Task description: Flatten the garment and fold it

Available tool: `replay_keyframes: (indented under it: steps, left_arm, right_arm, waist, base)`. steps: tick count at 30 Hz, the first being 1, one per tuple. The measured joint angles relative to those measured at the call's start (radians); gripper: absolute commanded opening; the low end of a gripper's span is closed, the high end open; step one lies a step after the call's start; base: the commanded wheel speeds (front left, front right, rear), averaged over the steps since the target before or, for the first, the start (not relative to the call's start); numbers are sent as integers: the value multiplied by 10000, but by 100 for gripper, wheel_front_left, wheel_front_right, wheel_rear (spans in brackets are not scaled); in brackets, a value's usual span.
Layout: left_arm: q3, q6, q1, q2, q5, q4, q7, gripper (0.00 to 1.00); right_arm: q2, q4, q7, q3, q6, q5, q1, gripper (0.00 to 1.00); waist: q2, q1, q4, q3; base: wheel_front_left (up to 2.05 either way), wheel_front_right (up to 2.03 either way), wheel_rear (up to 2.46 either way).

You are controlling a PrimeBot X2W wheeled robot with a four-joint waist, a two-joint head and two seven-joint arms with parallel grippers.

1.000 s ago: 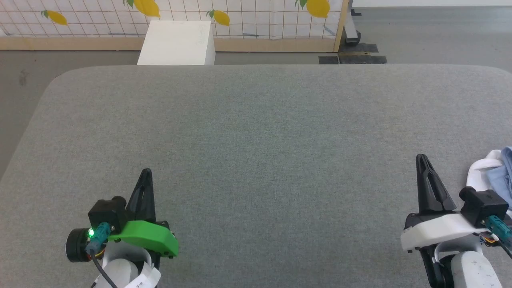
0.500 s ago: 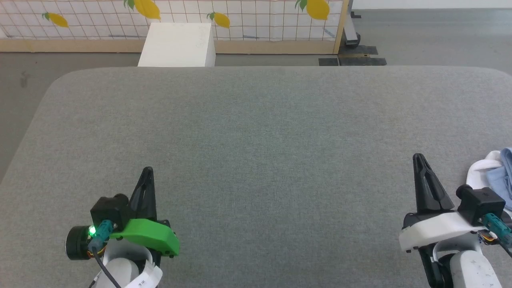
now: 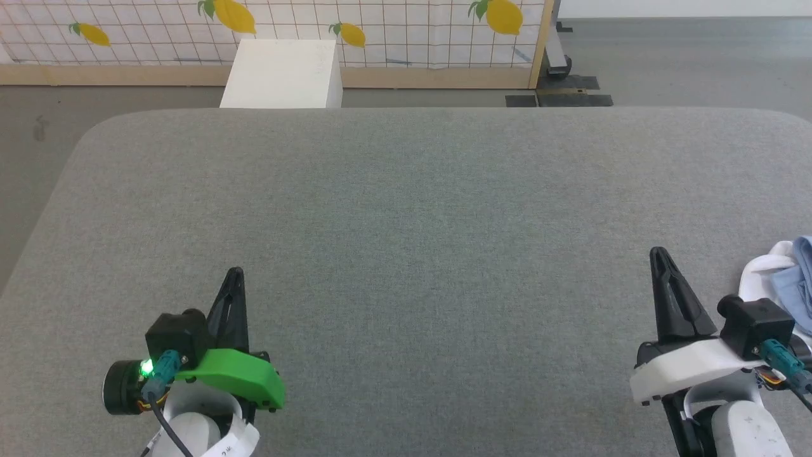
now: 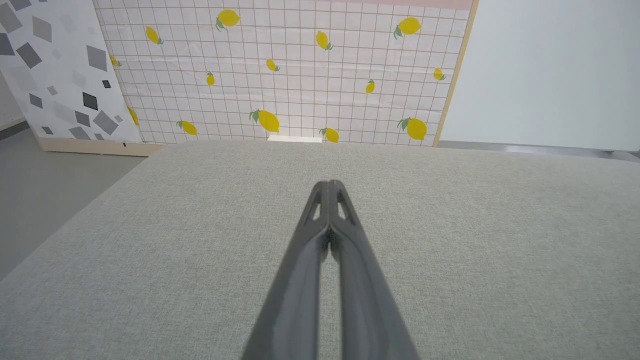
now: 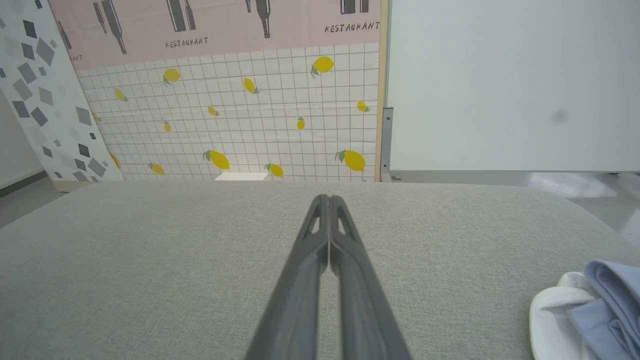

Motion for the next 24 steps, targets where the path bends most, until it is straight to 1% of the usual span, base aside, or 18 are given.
replay_keyframes:
  steps: [18,24]
  left_arm:
    - [73,35,173,-63,201,-336,368,0]
    - [98,44,284,-81,426,-453,504,0]
  right_arm:
    - [2,-265,353,119,0,-201,113,0]
    - [2,-355,453,165,0,-288,148,0]
  waist:
    - [0,0,16,-68]
    - [0,0,21,-92]
  base:
    - [0,0,0]
    - [0,0,0]
